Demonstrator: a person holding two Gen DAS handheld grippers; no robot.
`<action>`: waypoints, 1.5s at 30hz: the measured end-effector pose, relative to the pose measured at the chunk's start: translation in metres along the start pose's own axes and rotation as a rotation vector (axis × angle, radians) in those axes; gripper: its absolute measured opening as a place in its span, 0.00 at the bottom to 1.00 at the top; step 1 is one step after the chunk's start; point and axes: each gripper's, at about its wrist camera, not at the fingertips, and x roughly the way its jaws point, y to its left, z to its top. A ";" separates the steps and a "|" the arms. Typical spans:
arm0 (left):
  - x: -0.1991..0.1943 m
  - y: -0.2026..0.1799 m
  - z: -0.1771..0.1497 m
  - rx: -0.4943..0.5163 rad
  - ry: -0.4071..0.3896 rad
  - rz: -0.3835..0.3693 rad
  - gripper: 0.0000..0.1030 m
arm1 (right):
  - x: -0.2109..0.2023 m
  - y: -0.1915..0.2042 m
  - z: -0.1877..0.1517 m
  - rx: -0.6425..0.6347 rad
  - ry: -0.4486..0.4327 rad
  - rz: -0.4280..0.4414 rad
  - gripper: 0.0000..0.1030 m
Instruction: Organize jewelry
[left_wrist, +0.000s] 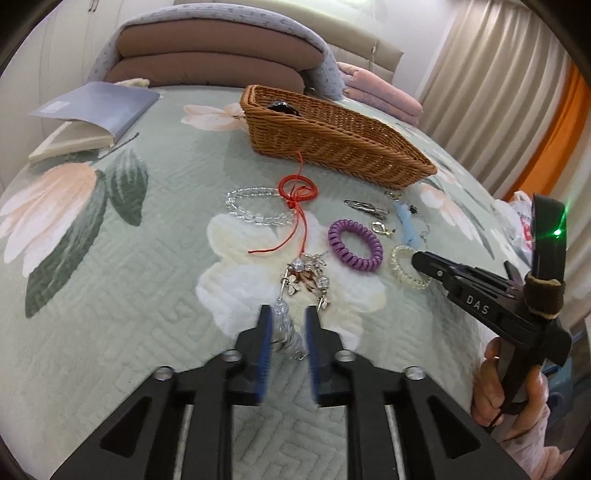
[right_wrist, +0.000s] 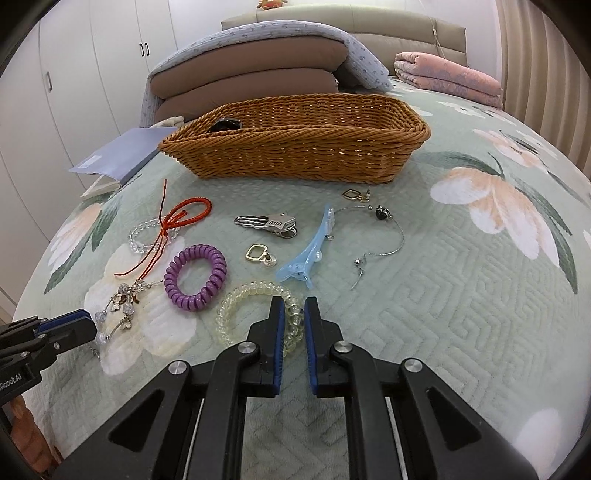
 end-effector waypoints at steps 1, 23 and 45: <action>0.000 0.002 0.000 -0.012 -0.004 -0.007 0.41 | 0.000 0.000 0.000 -0.001 0.000 -0.001 0.12; 0.021 -0.029 0.010 0.148 -0.019 0.198 0.06 | -0.002 0.017 -0.005 -0.087 -0.027 -0.056 0.11; 0.004 -0.001 0.002 0.008 0.038 -0.008 0.17 | -0.011 0.003 -0.005 -0.022 -0.065 0.079 0.11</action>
